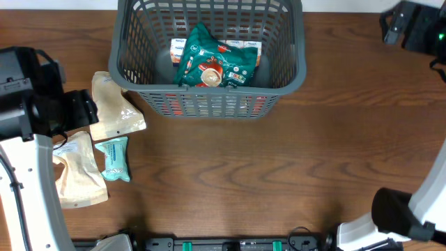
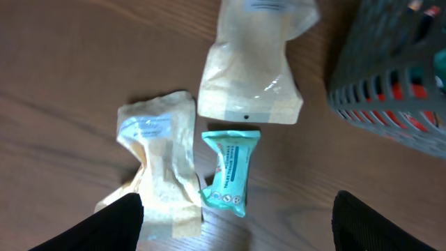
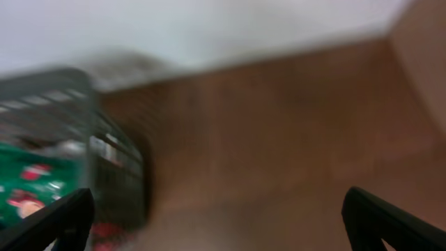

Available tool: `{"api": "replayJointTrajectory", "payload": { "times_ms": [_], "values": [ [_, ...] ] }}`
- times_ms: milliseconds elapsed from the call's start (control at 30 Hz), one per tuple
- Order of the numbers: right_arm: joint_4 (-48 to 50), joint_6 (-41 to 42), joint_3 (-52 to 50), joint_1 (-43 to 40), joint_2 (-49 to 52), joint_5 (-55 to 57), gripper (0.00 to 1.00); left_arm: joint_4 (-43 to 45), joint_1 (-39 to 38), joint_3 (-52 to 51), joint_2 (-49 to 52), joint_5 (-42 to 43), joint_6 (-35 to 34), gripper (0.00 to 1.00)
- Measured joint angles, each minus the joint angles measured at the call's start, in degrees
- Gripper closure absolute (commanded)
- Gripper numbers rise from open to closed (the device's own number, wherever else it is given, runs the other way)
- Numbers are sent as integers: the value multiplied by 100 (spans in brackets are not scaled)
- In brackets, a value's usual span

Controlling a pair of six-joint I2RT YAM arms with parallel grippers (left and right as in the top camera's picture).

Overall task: Pack container
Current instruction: 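Open the right gripper and withdraw it to the right side, then reach the left gripper to the upper kraft pouch and grasp it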

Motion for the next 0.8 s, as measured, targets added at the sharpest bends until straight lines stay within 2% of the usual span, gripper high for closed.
{"api": "replayJointTrajectory", "payload": {
  "times_ms": [300,633,800],
  "values": [
    [-57,160,-1543,-76,741,68,1,212,-245,0,612,7,-66,23],
    [1578,221,-3950,-74,846,70,1,658,-251,0,1897,66,-22,23],
    [2039,219,-4741,-74,905,66,1,1071,-258,0,2365,109,79,23]
  ]
}}
